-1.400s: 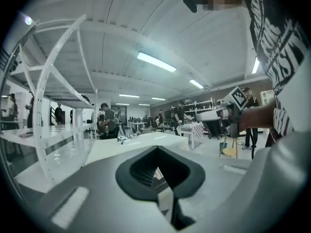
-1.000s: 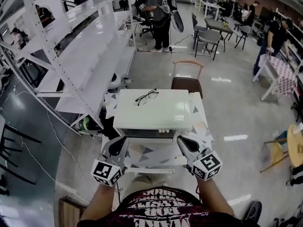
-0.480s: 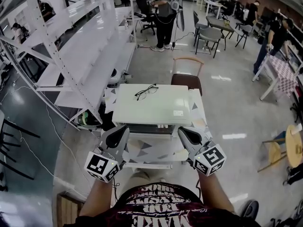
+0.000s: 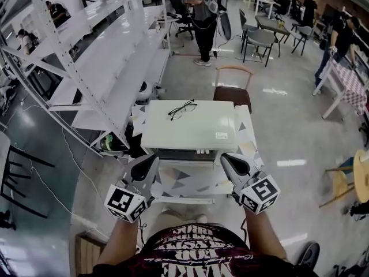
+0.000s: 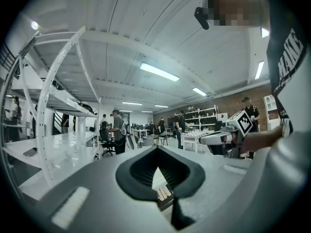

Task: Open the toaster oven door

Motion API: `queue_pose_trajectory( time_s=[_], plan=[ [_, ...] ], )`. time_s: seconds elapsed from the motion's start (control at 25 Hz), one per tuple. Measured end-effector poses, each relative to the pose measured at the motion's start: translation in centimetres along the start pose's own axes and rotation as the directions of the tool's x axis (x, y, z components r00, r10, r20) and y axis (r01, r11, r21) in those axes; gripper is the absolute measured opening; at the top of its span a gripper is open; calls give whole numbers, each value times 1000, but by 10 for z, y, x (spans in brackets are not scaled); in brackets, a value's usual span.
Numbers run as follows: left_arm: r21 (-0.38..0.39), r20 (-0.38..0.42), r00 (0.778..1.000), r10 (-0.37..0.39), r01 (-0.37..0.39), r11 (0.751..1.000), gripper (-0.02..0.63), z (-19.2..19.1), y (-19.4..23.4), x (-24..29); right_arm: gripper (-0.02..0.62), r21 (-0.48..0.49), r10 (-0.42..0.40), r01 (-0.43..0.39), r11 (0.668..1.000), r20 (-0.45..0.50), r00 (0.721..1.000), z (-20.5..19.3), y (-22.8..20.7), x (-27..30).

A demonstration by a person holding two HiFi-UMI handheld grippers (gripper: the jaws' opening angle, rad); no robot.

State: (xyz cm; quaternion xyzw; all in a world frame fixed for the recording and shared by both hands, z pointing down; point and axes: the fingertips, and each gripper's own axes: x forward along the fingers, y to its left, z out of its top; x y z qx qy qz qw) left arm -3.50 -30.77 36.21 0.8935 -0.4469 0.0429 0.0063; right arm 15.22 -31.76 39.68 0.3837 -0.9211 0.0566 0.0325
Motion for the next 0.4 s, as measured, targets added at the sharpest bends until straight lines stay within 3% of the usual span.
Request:
queue_pose_trajectory(
  time_s=[0.4],
  plan=[
    [3,-19,998,-58,58,998,2,-5,22,10,26,15,-21,22,1000,-29,999,-2,13,23]
  ],
)
